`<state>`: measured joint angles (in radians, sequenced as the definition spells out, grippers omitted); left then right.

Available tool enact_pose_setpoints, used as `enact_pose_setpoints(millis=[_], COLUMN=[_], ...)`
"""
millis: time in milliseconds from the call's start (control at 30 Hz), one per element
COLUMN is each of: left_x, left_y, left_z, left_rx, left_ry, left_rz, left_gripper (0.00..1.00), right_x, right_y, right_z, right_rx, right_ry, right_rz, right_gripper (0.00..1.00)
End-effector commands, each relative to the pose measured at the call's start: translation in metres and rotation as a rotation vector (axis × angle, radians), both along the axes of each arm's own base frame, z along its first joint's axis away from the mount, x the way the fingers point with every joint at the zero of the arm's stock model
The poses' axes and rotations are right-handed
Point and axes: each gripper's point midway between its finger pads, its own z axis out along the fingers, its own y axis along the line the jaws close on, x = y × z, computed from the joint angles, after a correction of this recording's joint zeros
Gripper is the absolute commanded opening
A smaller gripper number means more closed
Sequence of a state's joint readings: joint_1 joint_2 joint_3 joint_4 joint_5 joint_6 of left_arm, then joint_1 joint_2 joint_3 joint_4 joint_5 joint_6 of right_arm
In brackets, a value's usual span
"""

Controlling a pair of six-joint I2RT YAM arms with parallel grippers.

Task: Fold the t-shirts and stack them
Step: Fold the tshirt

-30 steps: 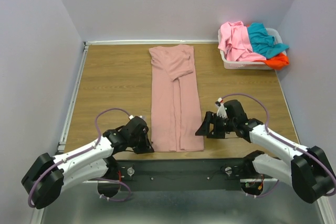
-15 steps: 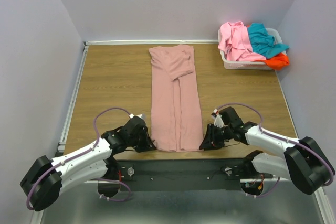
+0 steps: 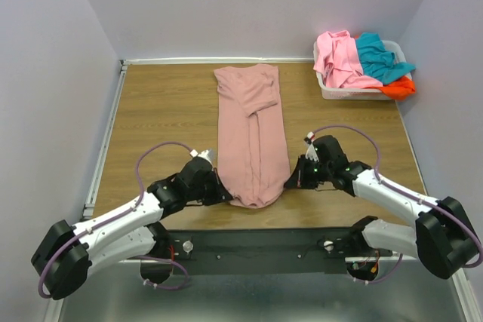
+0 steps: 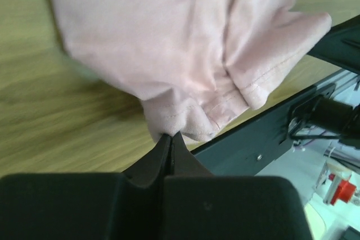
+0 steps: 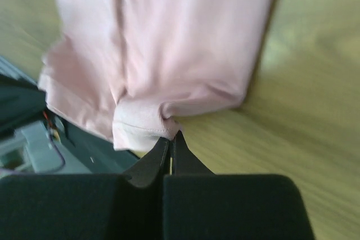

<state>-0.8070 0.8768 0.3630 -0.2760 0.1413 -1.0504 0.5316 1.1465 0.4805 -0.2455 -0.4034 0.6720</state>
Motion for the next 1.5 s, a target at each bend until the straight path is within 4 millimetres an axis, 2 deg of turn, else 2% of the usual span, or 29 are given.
enact_pose_setpoints(millis=[0,100,133,167,233,300,367,400,467,533,600,633,700,800,833,867,933,1033,1067,1333,1467], left_x=[0.044,0.075,0.084,0.096,0.113,0.132,0.147,0.157,0.172,0.187,0.200,0.206,0.219,0.239,0.244,0.253,0.262,0.272,0.277,0.296,0.305], left_y=[-0.013,-0.007,-0.005,-0.005,-0.005,-0.002,-0.001,0.006,0.006,0.012,0.012,0.014,0.012,0.013,0.013,0.014,0.014,0.012,0.012,0.004,0.009], left_z=[0.039,0.049,0.051,0.057,0.065,0.072,0.079,0.082,0.091,0.093,0.099,0.101,0.101,0.101,0.102,0.101,0.102,0.099,0.094,0.069,0.049], left_rx=[0.008,0.093,0.118,0.128,0.127,0.136,0.132,0.140,0.125,0.133,0.129,0.128,0.143,0.161,0.160,0.166,0.164,0.162,0.170,0.189,0.221], left_ry=[-0.170,-0.218,-0.236,-0.253,-0.289,-0.313,-0.331,-0.346,-0.373,-0.394,-0.411,-0.415,-0.421,-0.433,-0.436,-0.438,-0.451,-0.450,-0.441,-0.405,-0.353], left_rz=[0.036,0.100,0.120,0.141,0.159,0.179,0.203,0.221,0.232,0.244,0.251,0.249,0.240,0.244,0.244,0.247,0.240,0.208,0.205,0.135,0.161], left_gripper=[0.00,0.00,0.00,0.00,0.00,0.00,0.00,0.00,0.00,0.00,0.00,0.00,0.00,0.00,0.00,0.00,0.00,0.00,0.00,0.00,0.00], right_x=[0.047,0.072,0.081,0.091,0.105,0.120,0.133,0.143,0.156,0.174,0.187,0.196,0.204,0.218,0.221,0.228,0.235,0.250,0.253,0.270,0.278], right_y=[0.001,0.002,-0.001,0.000,-0.001,0.007,0.011,0.015,0.016,0.017,0.020,0.022,0.024,0.026,0.026,0.026,0.025,0.024,0.023,0.020,0.017], right_z=[0.030,0.046,0.044,0.053,0.051,0.065,0.065,0.075,0.071,0.084,0.083,0.093,0.086,0.092,0.087,0.092,0.087,0.091,0.084,0.071,0.061], right_rx=[-0.032,-0.047,-0.078,-0.079,-0.117,-0.108,-0.123,-0.120,-0.151,-0.162,-0.178,-0.175,-0.196,-0.208,-0.225,-0.224,-0.248,-0.259,-0.270,-0.283,-0.292], right_ry=[-0.182,-0.251,-0.262,-0.291,-0.300,-0.338,-0.346,-0.373,-0.377,-0.414,-0.418,-0.443,-0.436,-0.461,-0.457,-0.471,-0.473,-0.492,-0.479,-0.456,-0.438], right_rz=[-0.090,-0.142,-0.171,-0.188,-0.213,-0.205,-0.209,-0.212,-0.224,-0.264,-0.285,-0.294,-0.293,-0.309,-0.308,-0.315,-0.319,-0.333,-0.336,-0.350,-0.353], right_gripper=[0.02,0.01,0.01,0.01,0.01,0.01,0.01,0.01,0.01,0.00,0.00,0.00,0.00,0.01,0.00,0.01,0.00,0.00,0.00,0.01,0.03])
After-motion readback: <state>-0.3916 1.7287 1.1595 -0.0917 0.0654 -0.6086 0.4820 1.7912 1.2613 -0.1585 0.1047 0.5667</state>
